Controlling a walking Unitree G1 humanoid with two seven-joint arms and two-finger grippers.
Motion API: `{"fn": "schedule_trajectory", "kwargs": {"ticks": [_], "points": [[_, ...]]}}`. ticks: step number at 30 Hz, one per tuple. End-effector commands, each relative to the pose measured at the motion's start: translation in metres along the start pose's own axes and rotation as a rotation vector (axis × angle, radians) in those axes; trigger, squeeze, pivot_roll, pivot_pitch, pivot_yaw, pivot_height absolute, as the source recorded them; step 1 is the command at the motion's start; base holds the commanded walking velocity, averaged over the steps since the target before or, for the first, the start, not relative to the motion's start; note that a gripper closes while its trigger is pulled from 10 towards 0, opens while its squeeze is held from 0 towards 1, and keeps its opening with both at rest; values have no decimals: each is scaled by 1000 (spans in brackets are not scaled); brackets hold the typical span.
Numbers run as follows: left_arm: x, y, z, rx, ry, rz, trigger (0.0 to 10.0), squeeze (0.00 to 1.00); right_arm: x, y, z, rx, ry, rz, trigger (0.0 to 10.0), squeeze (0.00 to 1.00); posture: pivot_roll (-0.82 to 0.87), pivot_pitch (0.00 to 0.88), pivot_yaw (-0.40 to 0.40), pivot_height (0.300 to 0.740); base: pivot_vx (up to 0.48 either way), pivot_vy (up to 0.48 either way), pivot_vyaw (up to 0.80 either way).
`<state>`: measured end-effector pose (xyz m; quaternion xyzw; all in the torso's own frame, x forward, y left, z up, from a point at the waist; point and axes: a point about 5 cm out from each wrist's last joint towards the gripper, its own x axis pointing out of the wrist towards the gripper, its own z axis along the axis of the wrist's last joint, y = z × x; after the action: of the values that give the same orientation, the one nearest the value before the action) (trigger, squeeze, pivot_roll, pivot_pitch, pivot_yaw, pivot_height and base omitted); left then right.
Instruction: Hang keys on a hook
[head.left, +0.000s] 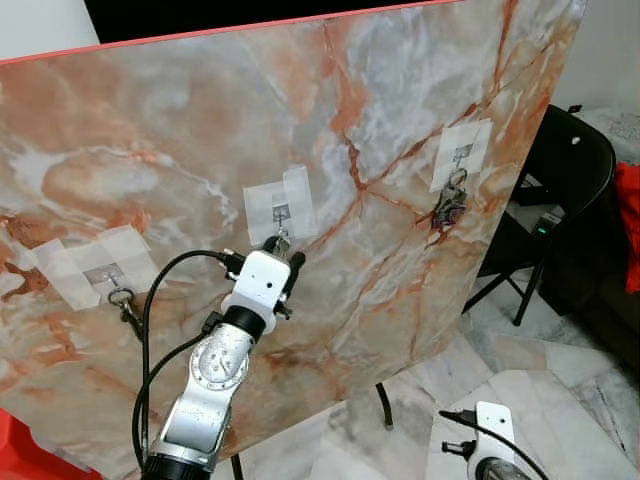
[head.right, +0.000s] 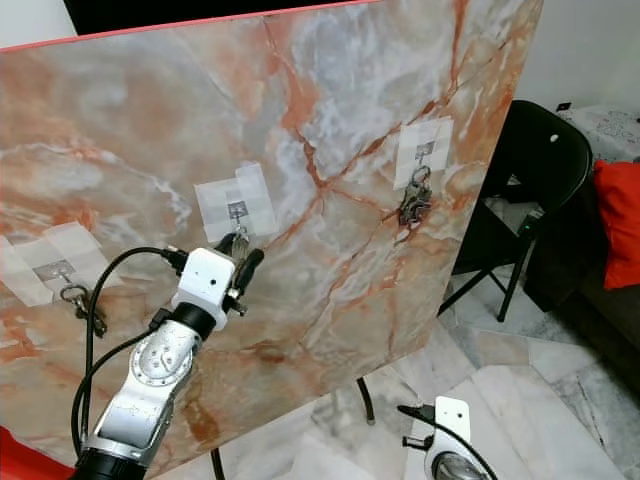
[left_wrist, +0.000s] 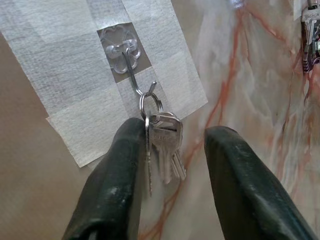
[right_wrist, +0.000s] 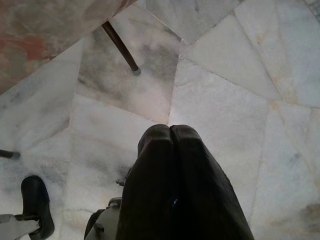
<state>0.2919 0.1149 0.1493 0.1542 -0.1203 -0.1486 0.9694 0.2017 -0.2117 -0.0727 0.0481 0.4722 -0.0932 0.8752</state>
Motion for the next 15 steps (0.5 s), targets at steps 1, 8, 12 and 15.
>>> {"fn": "schedule_trajectory", "kwargs": {"ticks": [1,8,12,15], "points": [[-1,4,1,-6,-4,15,10000,1000,0,0,0,5,2,-2,10000,0,27,0,-14,736,0,0,0],[-4,5,-2,-6,8,19,10000,1000,0,0,0,4,2,-3,10000,0,28,0,-13,736,0,0,0],[-9,5,-7,-6,27,23,10000,1000,0,0,0,4,3,-3,10000,0,28,0,-13,736,0,0,0],[-9,5,-7,-6,27,23,10000,1000,0,0,0,4,3,-3,10000,0,28,0,-13,736,0,0,0]]}}
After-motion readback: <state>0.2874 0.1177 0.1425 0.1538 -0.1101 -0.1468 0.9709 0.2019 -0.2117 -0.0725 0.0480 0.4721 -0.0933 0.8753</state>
